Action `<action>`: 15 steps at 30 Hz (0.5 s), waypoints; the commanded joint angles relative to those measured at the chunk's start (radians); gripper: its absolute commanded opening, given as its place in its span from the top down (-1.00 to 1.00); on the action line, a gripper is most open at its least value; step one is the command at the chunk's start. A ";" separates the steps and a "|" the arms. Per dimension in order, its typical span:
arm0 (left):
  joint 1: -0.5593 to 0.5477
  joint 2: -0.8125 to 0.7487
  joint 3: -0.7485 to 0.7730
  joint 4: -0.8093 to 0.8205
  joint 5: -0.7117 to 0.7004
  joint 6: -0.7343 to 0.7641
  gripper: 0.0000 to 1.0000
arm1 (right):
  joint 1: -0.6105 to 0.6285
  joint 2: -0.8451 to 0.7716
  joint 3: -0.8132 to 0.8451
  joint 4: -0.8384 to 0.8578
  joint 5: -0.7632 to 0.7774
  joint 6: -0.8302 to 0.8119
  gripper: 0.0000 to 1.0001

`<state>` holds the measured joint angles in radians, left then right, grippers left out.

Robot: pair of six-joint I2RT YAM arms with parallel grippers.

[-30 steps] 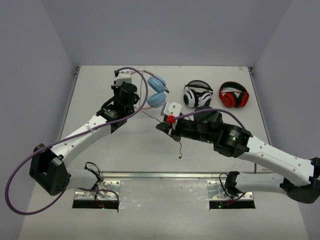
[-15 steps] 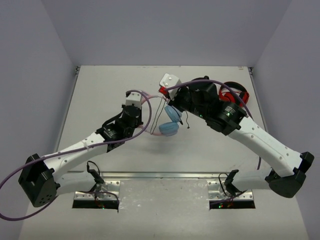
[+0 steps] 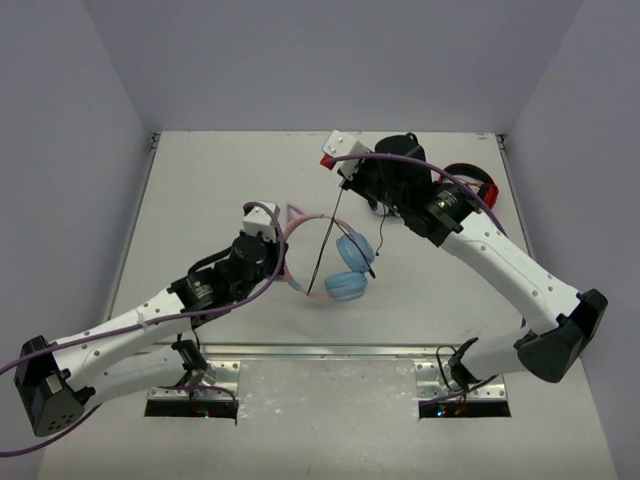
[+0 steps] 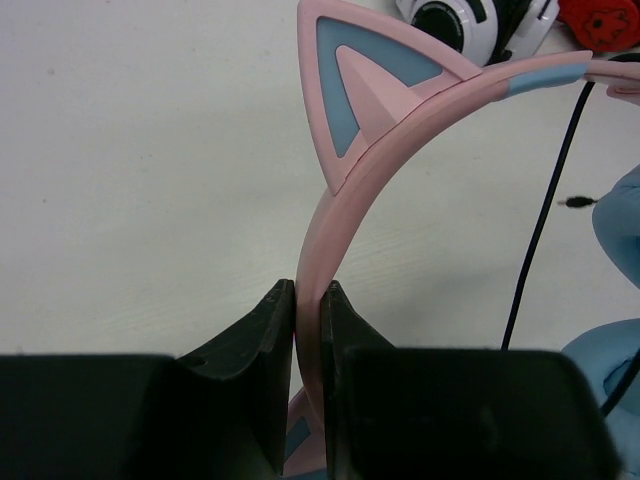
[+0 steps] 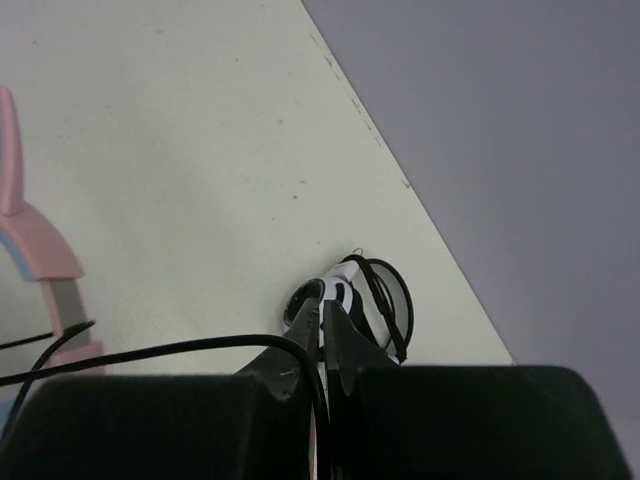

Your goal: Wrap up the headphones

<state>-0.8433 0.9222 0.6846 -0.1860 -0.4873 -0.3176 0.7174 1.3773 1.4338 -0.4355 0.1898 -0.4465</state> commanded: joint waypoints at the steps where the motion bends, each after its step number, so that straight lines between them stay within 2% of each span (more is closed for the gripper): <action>1: -0.030 -0.052 0.061 -0.026 0.093 -0.046 0.99 | -0.050 0.017 0.062 0.095 -0.041 0.009 0.93; 9: -0.033 -0.155 0.112 -0.090 0.154 -0.048 0.99 | -0.101 0.066 0.070 0.081 -0.148 0.084 0.97; 15: -0.033 -0.217 0.182 -0.127 0.148 -0.035 0.99 | -0.154 0.046 -0.029 0.150 -0.245 0.198 0.98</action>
<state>-0.8658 0.7498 0.7769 -0.3645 -0.3756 -0.3378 0.6003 1.4456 1.4273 -0.3805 0.0059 -0.3328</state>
